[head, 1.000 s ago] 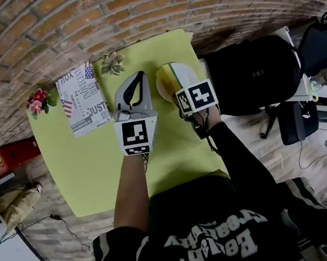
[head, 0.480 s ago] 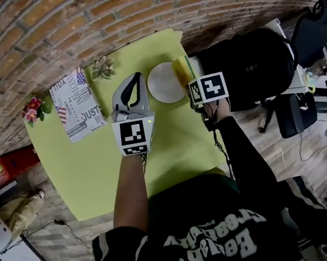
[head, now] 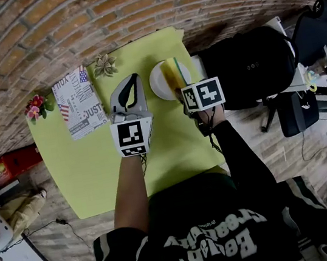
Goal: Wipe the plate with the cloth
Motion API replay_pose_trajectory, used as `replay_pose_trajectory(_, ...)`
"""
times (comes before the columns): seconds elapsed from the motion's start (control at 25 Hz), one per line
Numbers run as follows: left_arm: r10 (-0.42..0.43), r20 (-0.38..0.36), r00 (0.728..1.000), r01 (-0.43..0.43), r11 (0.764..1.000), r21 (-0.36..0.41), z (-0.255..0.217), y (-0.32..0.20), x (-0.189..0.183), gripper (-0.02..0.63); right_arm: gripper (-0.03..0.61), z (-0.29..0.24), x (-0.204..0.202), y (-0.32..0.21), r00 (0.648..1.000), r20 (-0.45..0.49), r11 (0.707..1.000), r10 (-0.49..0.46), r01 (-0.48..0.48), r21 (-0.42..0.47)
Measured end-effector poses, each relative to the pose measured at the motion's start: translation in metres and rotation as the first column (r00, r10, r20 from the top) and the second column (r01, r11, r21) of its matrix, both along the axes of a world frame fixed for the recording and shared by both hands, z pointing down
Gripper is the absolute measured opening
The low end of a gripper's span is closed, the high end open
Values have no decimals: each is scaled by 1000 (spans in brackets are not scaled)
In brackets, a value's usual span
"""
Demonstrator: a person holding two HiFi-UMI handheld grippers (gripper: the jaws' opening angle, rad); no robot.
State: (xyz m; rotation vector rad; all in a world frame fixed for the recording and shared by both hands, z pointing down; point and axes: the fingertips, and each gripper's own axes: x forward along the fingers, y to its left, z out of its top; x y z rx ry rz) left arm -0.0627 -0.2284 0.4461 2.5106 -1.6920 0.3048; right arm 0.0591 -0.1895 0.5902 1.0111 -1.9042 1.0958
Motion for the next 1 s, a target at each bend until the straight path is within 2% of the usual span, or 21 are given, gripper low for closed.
replay_pose_trajectory(0.2,-8,-4,1000,8,1000,2,-3,8,-5,3,135,4,-42,28,997,53,997,-57,59,-44)
replay_pose_trajectory(0.36,-15,-14,1000,15,1000,-12,2,15,-8,3,135,17,-50,40,997,11,994,-74,75,-76)
replay_pose_trajectory(0.64,-13,-17,1000,13,1000,-26,8,19,-4,3,133,21,-35,40,998,-21,995,-52,50,-84)
replay_pose_trajectory(1.0,14,-14,1000,-14,1000,-21,7,16,16,3,133,22,16,33,997,-56,995,47,-52,-83)
